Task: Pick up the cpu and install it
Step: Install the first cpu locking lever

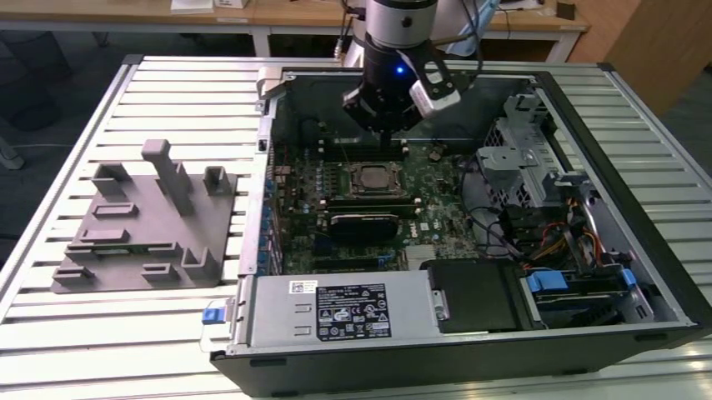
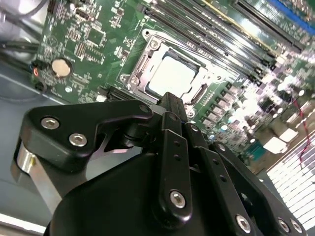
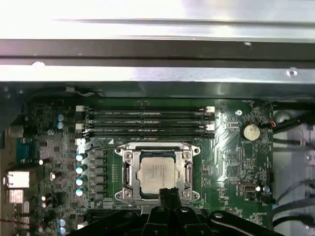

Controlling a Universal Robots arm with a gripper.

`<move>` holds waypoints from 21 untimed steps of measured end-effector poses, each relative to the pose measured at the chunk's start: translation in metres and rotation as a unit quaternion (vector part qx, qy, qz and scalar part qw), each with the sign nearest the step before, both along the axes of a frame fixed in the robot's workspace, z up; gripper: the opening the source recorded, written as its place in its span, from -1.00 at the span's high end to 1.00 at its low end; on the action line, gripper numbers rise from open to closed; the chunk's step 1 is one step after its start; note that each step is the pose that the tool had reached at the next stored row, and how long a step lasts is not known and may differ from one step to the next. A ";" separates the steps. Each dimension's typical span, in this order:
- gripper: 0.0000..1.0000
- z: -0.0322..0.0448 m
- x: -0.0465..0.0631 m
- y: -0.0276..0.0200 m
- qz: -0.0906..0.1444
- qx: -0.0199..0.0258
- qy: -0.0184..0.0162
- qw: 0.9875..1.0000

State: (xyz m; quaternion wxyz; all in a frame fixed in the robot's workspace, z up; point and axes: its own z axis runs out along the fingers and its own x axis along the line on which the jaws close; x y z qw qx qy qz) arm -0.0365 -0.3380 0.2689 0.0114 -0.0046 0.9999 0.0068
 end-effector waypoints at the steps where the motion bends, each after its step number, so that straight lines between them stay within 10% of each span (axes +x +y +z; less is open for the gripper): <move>1: 0.79 -0.0002 -0.001 0.0000 0.005 0.000 0.000 1.000; 21: 0.79 -0.0020 -0.024 0.0012 0.007 0.000 0.008 1.000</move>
